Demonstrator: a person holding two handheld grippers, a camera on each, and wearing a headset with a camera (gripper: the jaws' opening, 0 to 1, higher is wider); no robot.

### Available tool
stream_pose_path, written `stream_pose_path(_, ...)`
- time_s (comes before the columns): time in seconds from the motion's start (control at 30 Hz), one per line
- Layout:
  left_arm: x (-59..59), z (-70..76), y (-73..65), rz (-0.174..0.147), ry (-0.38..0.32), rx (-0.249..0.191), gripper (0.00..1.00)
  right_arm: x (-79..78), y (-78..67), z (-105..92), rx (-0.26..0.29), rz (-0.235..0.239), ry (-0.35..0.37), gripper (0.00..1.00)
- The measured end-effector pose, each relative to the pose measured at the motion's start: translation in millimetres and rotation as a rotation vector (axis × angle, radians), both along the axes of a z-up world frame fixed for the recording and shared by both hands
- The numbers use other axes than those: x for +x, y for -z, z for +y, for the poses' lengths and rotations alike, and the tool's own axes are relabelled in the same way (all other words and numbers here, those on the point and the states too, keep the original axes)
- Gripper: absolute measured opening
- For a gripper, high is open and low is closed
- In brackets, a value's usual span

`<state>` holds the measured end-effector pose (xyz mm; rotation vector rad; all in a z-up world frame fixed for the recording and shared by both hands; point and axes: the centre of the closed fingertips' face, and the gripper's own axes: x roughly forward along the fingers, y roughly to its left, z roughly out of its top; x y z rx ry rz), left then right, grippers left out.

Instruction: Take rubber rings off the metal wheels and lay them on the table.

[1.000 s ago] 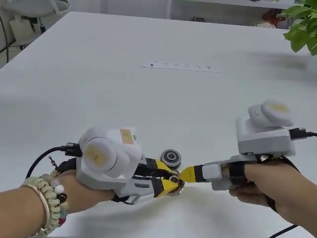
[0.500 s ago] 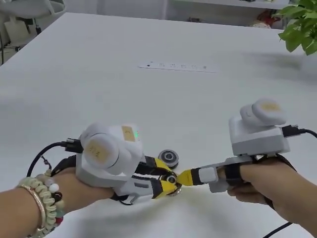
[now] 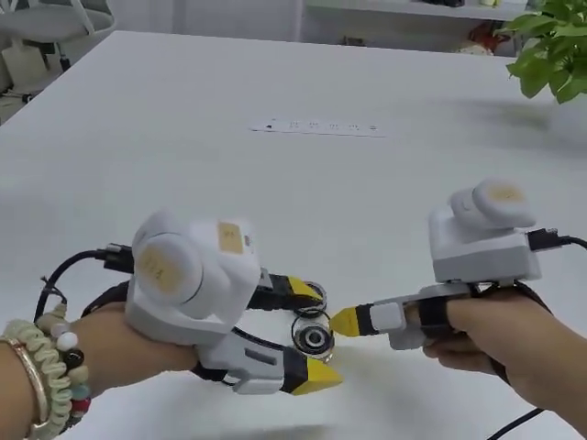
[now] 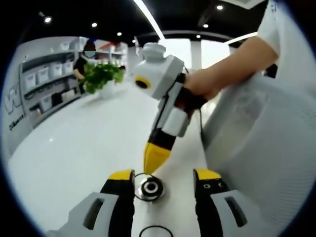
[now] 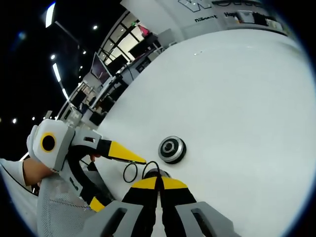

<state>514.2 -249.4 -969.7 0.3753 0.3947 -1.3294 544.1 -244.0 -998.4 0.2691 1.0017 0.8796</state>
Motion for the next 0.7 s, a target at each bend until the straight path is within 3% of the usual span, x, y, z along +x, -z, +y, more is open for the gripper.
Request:
stream_pose_path(0.07, -2.9, 1.2, -4.7, -0.034, 0.031, 0.015, 0.51, 0.0, -0.6, 0.2, -0.001, -0.002, 0.001, 0.0)
stream_pose_path(0.23, -3.4, 5.9, -17.6, -0.056, 0.053, 0.043, 0.54, 1.2, -2.1, 1.0, 0.004, -0.007, 0.001, 0.0)
stream_pose_path(0.53, -6.9, 19.8, -50.4, -0.039, 0.054, 0.015, 0.64, 1.1, -0.6, 1.8, 0.001, -0.006, -0.013, 0.0)
stream_pose_path(0.63, -6.9, 33.2, -60.7, -0.053, 0.038, 0.019, 0.69, 2.4, -1.4, 2.4, 0.01, -0.004, -0.011, 0.0)
stream_pose_path(0.7, -7.3, 42.6, -65.5, -0.036, 0.021, 0.023, 0.72, 2.1, -1.9, 2.8, 0.012, -0.003, -0.009, 0.0)
